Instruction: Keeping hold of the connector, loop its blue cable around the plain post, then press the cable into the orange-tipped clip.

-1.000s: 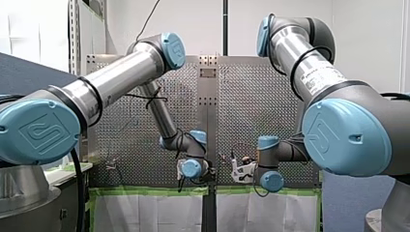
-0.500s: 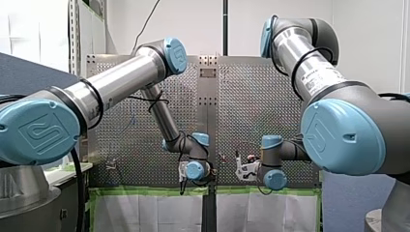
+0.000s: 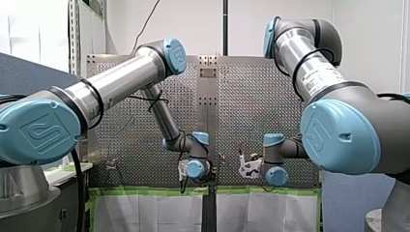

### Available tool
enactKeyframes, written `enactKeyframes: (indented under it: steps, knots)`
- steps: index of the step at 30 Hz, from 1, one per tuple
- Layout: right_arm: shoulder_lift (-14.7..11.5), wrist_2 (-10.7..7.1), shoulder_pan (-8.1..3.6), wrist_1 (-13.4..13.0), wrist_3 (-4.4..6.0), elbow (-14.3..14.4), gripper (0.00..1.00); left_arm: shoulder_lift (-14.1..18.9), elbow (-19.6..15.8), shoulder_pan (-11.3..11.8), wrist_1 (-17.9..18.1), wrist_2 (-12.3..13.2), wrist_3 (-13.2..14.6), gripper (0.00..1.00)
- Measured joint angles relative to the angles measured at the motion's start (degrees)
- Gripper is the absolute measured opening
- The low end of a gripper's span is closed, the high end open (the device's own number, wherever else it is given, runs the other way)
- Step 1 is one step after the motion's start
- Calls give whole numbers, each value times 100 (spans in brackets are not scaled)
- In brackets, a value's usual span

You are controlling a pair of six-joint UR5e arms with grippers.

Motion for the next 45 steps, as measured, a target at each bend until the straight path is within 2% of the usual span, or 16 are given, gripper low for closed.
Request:
enactKeyframes:
  steps: [7, 20, 32, 45]
  knots:
    - [5, -32, -117, 46, 0, -91, 0, -1, 245, 1, -42, -177, -83, 1]
    - [21, -114, -335, 57, 0, -145, 0, -5, 730, -6, -428, -328, -117, 1]
    - [24, -130, -497, 245, 6, -188, 0, -5, 765, 25, -546, -307, -94, 1]
    - [23, -124, -541, 496, 30, -352, 0, -7, 766, 58, -599, -231, -38, 1]
